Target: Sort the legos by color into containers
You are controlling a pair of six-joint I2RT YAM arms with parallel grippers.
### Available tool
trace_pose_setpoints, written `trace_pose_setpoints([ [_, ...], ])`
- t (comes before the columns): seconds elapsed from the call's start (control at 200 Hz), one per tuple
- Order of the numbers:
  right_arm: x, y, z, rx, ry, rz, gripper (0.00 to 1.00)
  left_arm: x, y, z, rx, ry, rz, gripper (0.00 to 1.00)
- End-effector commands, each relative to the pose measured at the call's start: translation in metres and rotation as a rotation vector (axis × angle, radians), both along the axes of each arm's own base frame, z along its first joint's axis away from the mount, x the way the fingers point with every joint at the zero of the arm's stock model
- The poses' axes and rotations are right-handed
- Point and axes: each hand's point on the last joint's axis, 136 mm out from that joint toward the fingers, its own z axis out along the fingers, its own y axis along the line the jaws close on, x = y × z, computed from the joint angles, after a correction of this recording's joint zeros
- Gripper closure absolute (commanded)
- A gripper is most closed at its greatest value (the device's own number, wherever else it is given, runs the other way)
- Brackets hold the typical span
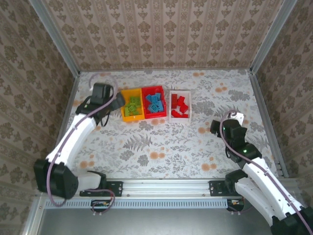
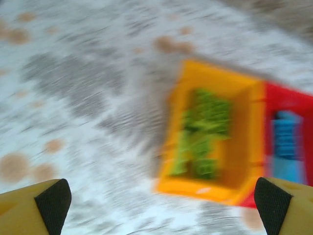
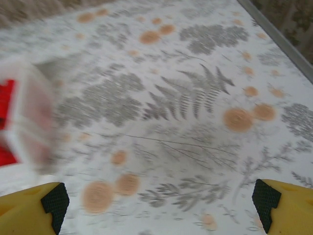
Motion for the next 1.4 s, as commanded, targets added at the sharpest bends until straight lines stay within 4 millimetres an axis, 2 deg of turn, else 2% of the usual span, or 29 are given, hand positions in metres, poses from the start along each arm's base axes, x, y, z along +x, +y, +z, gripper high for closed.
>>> trace_pose_setpoints([
  [0.0, 0.008, -0.02, 0.013, -0.098, -0.112, -0.083, 0.0, -0.032, 0.056, -0.015, 0.188, -0.093, 0.086, 0.0],
  [0.11, 0.029, -0.011, 0.018, -0.193, -0.16, 0.0, 0.0, -0.057, 0.085, -0.035, 0.391, -0.166, 0.075, 0.0],
  [0.195, 0.037, -0.015, 0.005, -0.234, -0.168, -0.006, 0.01, -0.065, 0.093, -0.06, 0.496, -0.149, 0.009, 0.0],
  [0.29, 0.049, -0.011, -0.011, -0.184, -0.214, 0.04, 0.0, -0.067, 0.098, -0.092, 0.499, -0.134, -0.015, 0.0],
  [0.445, 0.069, -0.01, -0.012, -0.173, -0.268, 0.074, 0.0, -0.041, 0.104, -0.1, 0.447, -0.114, -0.034, 0.0],
  [0.55, 0.089, -0.011, -0.013, -0.155, -0.291, 0.095, 0.0, -0.019, 0.103, -0.088, 0.455, -0.236, -0.028, 0.0],
  [0.645, 0.11, -0.013, -0.013, -0.148, -0.307, 0.111, 0.0, -0.003, 0.107, -0.086, 0.434, -0.271, -0.003, 0.0],
  [0.725, 0.126, -0.013, -0.018, -0.159, -0.279, 0.128, 0.0, 0.013, 0.107, -0.083, 0.395, -0.331, 0.024, 0.0],
  [0.745, 0.129, -0.014, -0.028, -0.151, -0.254, 0.128, 0.0, 0.019, 0.107, -0.084, 0.384, -0.331, 0.026, 0.0],
  [0.83, 0.13, -0.017, -0.045, -0.134, -0.27, 0.124, 0.0, 0.047, 0.098, -0.086, 0.356, -0.341, -0.026, 0.0],
  [0.855, 0.131, -0.016, -0.045, -0.135, -0.29, 0.129, 0.0, 0.055, 0.094, -0.084, 0.362, -0.358, -0.055, 0.0],
  [0.885, 0.13, -0.016, -0.047, -0.133, -0.276, 0.132, 0.0, 0.06, 0.092, -0.095, 0.361, -0.311, -0.068, 0.0],
  [0.915, 0.13, -0.016, -0.048, -0.128, -0.259, 0.132, 0.0, 0.066, 0.089, -0.095, 0.371, -0.309, -0.088, 0.0],
  [0.985, 0.128, -0.02, -0.046, -0.129, -0.28, 0.111, 0.0, 0.071, 0.073, -0.099, 0.403, -0.306, -0.158, 0.0],
  [1.05, 0.126, -0.028, -0.046, -0.128, -0.271, 0.058, 0.0, 0.064, 0.065, -0.099, 0.418, -0.343, -0.178, 0.0],
  [1.145, 0.129, -0.029, -0.047, -0.124, -0.259, 0.059, 0.0, 0.056, 0.075, -0.1, 0.434, -0.451, -0.117, 0.0],
  [1.19, 0.131, -0.028, -0.048, -0.126, -0.242, 0.063, 0.0, 0.053, 0.076, -0.108, 0.388, -0.388, -0.123, 0.0],
  [1.235, 0.134, -0.027, -0.049, -0.129, -0.233, 0.065, 0.0, 0.057, 0.075, -0.103, 0.406, -0.418, -0.125, 0.0],
  [1.395, 0.134, -0.024, -0.049, -0.133, -0.229, 0.081, 0.0, 0.055, 0.076, -0.105, 0.394, -0.401, -0.124, 0.0],
])
